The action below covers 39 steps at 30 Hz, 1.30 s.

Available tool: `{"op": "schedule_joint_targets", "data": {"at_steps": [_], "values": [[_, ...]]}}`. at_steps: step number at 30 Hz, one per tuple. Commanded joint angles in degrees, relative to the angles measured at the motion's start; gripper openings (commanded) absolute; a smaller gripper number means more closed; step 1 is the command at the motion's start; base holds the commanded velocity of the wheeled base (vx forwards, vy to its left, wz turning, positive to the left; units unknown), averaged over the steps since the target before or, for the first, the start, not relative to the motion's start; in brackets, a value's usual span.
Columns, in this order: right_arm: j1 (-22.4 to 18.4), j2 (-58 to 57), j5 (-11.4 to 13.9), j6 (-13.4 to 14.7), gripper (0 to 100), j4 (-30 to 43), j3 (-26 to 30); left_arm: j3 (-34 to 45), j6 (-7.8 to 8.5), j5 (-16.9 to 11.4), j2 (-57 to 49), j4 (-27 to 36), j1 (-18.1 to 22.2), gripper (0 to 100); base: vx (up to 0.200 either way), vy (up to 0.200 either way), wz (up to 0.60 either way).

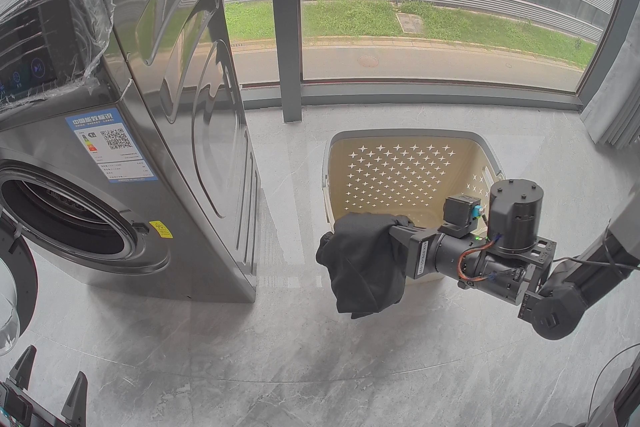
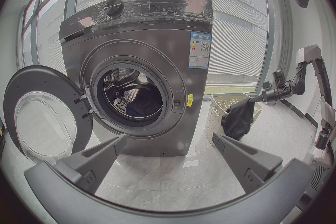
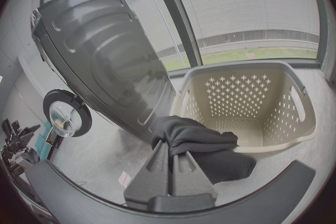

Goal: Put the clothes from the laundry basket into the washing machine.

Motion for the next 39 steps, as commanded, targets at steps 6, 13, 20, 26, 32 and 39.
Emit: {"op": "schedule_joint_targets", "data": {"at_steps": [6,13,20,26,32,39], "values": [[2.5,-11.7,-1.4,0.1,0,-5.4,2.6,0.9,-0.01,-0.1,-0.8,0.0,0.0,100,0.0,0.0,0.0],[2.3,-20.4,-2.2,-0.4,0,-5.7,5.1,0.9,-0.01,-0.1,-0.8,0.0,0.0,100,0.0,0.0,0.0],[2.0,-23.3,-2.2,-0.7,0,-5.0,6.8,0.8,-0.01,0.0,-0.8,0.0,0.0,100,-0.057,0.0,0.0],[1.8,-23.5,-2.3,-0.7,0,-5.6,8.3,0.8,-0.45,-0.2,-0.8,0.1,-0.1,100,-0.2,0.0,0.0],[0.9,-24.0,-2.3,-0.6,0,-5.7,9.1,0.8,-0.54,0.0,-0.8,0.0,-0.1,100,-0.133,0.0,0.0],[-1.9,-24.0,-2.1,-0.5,0,-5.9,8.8,0.8,-0.63,0.0,-0.8,0.0,0.0,100,0.0,0.086,0.0]]}}
